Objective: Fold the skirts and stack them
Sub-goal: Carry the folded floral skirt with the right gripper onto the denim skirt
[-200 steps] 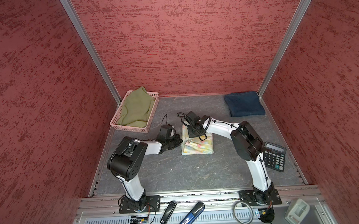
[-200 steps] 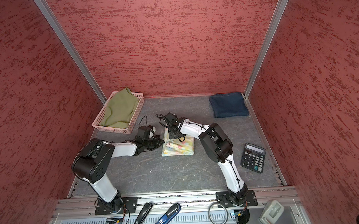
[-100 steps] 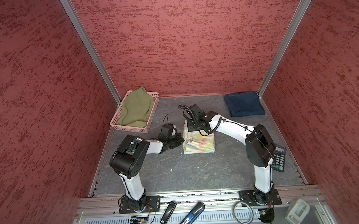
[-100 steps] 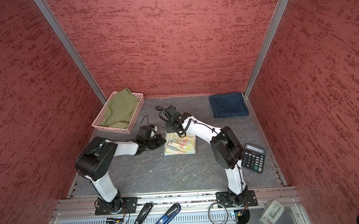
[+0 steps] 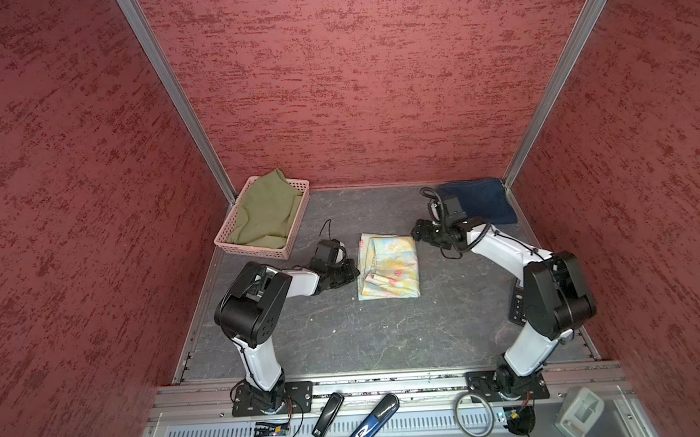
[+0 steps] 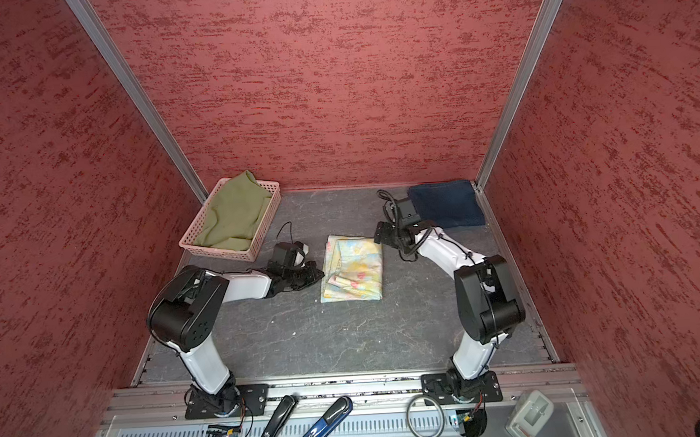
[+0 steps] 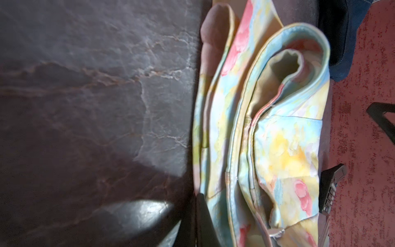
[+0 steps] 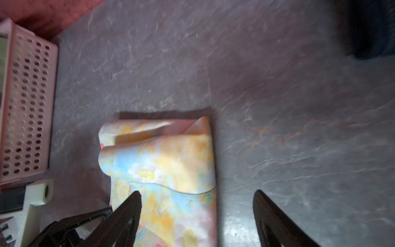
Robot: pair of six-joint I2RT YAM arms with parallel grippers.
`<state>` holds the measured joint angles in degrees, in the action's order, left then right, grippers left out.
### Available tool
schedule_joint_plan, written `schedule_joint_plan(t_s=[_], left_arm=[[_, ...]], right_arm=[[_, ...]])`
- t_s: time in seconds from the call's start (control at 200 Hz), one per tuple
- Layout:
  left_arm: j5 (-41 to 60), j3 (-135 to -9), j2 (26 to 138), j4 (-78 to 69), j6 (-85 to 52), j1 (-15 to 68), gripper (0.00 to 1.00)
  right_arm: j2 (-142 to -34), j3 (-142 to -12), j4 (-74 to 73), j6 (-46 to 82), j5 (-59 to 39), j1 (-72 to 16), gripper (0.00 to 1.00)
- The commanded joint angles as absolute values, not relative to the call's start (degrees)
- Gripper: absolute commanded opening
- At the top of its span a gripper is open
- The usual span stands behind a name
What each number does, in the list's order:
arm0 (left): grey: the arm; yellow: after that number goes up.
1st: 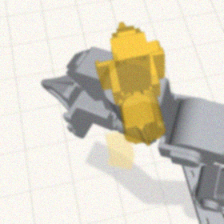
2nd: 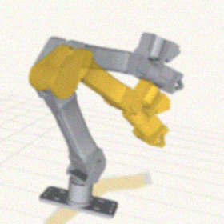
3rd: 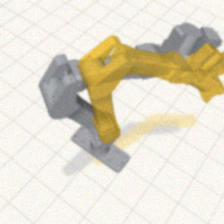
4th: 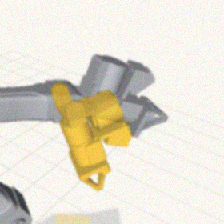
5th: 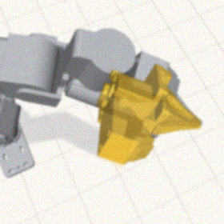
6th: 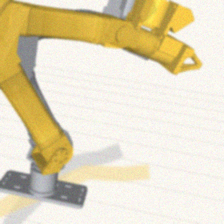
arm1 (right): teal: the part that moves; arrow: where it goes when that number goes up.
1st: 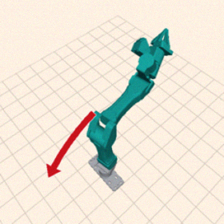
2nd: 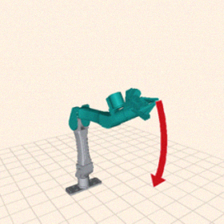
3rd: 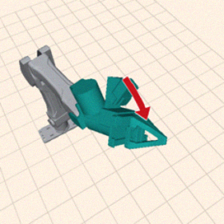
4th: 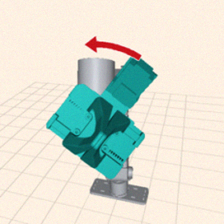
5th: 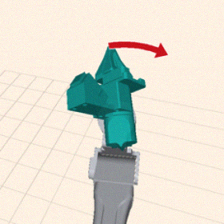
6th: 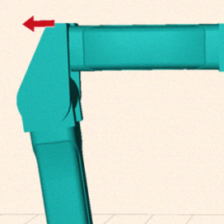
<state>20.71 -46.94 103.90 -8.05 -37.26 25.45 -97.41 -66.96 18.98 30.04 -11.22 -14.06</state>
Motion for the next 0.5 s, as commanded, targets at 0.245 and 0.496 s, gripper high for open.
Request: schedule_joint_plan(t_s=[0.245,0.496], left_arm=[[18.82,-53.67,108.78,2.42,-33.06,25.04,0.0],[18.73,-56.84,110.93,3.91,-32.48,24.87,0.0]], right_arm=[[-107.55,-63.02,0.34,29.79,-29.1,-9.31,0.84],[-113.55,-62.67,-3.61,30.63,-31.1,-9.23,0.81]])
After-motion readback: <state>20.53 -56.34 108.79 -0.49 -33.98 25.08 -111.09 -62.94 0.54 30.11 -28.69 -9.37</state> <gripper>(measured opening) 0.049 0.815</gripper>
